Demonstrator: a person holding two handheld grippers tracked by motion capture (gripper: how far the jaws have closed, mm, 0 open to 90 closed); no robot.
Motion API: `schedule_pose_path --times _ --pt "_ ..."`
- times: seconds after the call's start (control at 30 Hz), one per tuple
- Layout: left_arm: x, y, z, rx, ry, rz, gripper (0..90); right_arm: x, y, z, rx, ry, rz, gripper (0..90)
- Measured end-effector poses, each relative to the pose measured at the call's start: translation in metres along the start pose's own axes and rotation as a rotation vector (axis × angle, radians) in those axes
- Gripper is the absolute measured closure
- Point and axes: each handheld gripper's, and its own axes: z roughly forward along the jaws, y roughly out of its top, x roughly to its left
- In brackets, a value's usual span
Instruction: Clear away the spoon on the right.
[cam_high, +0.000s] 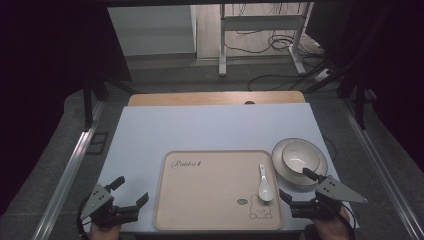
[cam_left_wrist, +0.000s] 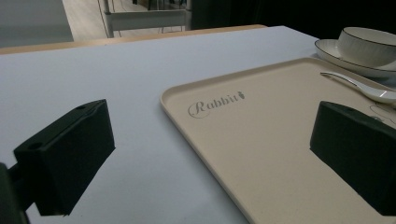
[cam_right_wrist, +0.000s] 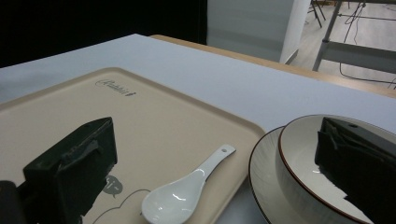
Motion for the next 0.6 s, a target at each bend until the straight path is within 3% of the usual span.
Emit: schedule_pose_path --times 0.23,0.4,0.6 --pt "0.000 0.000 0.000 0.002 0.003 0.001 0.0 -0.004 -0.013 -0.004 -0.002 -0.018 0.000 0.0" --pt "0.000 0.000 0.000 0.005 0.005 0.002 0.0 -0.006 -0.024 -0.002 0.030 -0.029 -0.003 0.0" --pt "0.000 0.000 0.001 0.011 0.010 0.004 0.0 -0.008 -0.026 -0.001 0.037 -0.044 0.005 0.0"
